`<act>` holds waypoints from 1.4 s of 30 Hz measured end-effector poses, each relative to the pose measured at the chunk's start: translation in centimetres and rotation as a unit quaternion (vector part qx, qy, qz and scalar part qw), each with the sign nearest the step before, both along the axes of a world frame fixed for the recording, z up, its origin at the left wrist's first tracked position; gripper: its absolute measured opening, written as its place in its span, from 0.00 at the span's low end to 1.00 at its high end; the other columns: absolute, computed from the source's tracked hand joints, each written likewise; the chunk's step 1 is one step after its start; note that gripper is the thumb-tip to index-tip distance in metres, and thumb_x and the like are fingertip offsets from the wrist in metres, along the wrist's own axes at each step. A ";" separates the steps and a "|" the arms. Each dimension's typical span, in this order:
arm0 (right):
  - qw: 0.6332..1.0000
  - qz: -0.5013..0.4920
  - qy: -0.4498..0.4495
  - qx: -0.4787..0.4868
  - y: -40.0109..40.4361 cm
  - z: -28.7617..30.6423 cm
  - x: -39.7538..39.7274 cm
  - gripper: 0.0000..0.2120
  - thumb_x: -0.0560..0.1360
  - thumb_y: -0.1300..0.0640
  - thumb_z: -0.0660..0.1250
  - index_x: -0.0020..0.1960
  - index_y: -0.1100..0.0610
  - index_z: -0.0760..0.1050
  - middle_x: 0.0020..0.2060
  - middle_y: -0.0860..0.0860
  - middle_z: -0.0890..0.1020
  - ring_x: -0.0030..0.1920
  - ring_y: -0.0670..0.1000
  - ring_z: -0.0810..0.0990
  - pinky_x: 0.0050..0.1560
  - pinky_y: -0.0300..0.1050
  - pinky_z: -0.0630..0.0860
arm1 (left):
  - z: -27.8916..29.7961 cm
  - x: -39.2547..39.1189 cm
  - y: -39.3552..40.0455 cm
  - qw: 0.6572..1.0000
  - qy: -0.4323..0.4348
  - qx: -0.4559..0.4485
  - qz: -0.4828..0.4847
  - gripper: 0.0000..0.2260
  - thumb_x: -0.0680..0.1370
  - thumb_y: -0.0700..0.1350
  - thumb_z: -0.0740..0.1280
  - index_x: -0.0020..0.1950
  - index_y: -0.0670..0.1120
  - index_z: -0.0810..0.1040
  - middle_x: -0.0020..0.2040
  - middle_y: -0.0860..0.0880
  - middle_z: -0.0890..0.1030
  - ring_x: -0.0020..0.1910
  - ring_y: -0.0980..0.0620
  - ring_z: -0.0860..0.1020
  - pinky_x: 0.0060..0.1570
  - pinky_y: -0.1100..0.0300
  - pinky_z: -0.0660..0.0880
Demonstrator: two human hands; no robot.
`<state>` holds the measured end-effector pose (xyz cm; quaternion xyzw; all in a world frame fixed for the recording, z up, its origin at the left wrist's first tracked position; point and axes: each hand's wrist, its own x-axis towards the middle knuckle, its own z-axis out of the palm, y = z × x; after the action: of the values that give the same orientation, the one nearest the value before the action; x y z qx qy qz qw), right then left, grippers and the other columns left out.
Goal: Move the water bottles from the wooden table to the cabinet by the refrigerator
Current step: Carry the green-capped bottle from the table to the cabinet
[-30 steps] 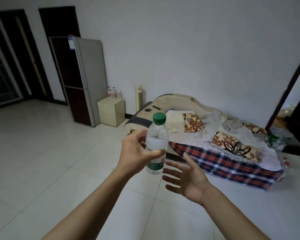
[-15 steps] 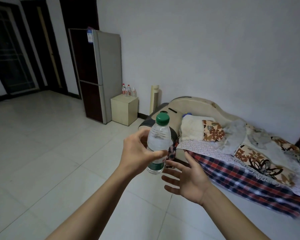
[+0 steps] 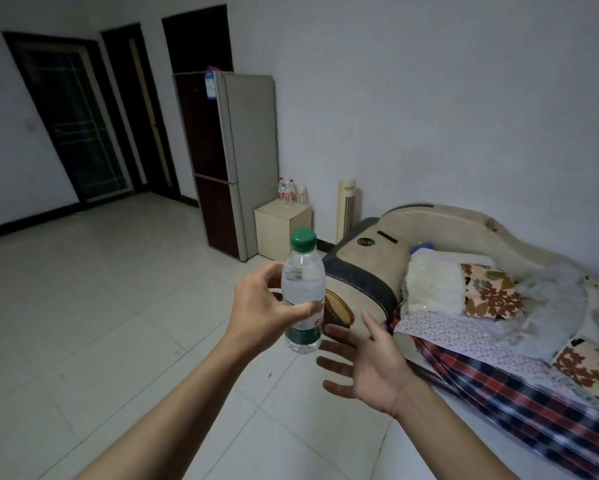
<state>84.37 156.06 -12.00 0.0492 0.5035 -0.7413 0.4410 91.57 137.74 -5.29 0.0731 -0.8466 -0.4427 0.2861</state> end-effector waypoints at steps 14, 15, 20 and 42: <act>0.999 0.025 0.004 0.023 -13.5 0.3 -16.1 0.33 0.73 0.29 0.57 0.60 0.54 0.79 0.58 0.57 0.81 0.60 0.61 0.77 0.56 0.60 0.74 | -0.1 -14.7 -13.1 1.000 0.004 -0.009 -0.007 0.25 0.63 0.54 0.82 0.56 0.58 0.78 0.49 0.63 0.81 0.50 0.67 0.78 0.46 0.72 0.75; 0.999 0.023 0.003 0.025 -14.8 0.4 -17.0 0.33 0.73 0.29 0.57 0.61 0.54 0.79 0.59 0.58 0.81 0.61 0.61 0.77 0.56 0.59 0.74 | 0.1 -15.7 -14.5 1.000 0.006 -0.004 -0.012 0.25 0.63 0.54 0.82 0.56 0.59 0.78 0.49 0.63 0.82 0.50 0.67 0.78 0.46 0.73 0.75; 0.999 0.021 0.012 0.028 -21.2 1.4 -22.0 0.34 0.73 0.29 0.56 0.64 0.53 0.77 0.60 0.58 0.81 0.59 0.61 0.78 0.63 0.62 0.72 | 1.1 -20.8 -21.3 0.999 0.007 0.006 -0.036 0.25 0.63 0.53 0.82 0.58 0.55 0.80 0.50 0.63 0.81 0.51 0.70 0.77 0.45 0.77 0.73; 0.996 0.090 -0.024 0.011 -43.7 -1.0 -49.7 0.32 0.76 0.30 0.54 0.64 0.53 0.77 0.61 0.58 0.80 0.63 0.62 0.76 0.64 0.65 0.71 | -0.7 -46.3 -41.8 0.998 -0.022 0.012 0.050 0.26 0.62 0.53 0.82 0.58 0.59 0.78 0.51 0.63 0.82 0.51 0.67 0.79 0.45 0.73 0.75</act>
<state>34.69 112.40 -12.99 0.0263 0.5031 -0.6918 0.5173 45.28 95.97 -5.95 0.1282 -0.8427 -0.4361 0.2884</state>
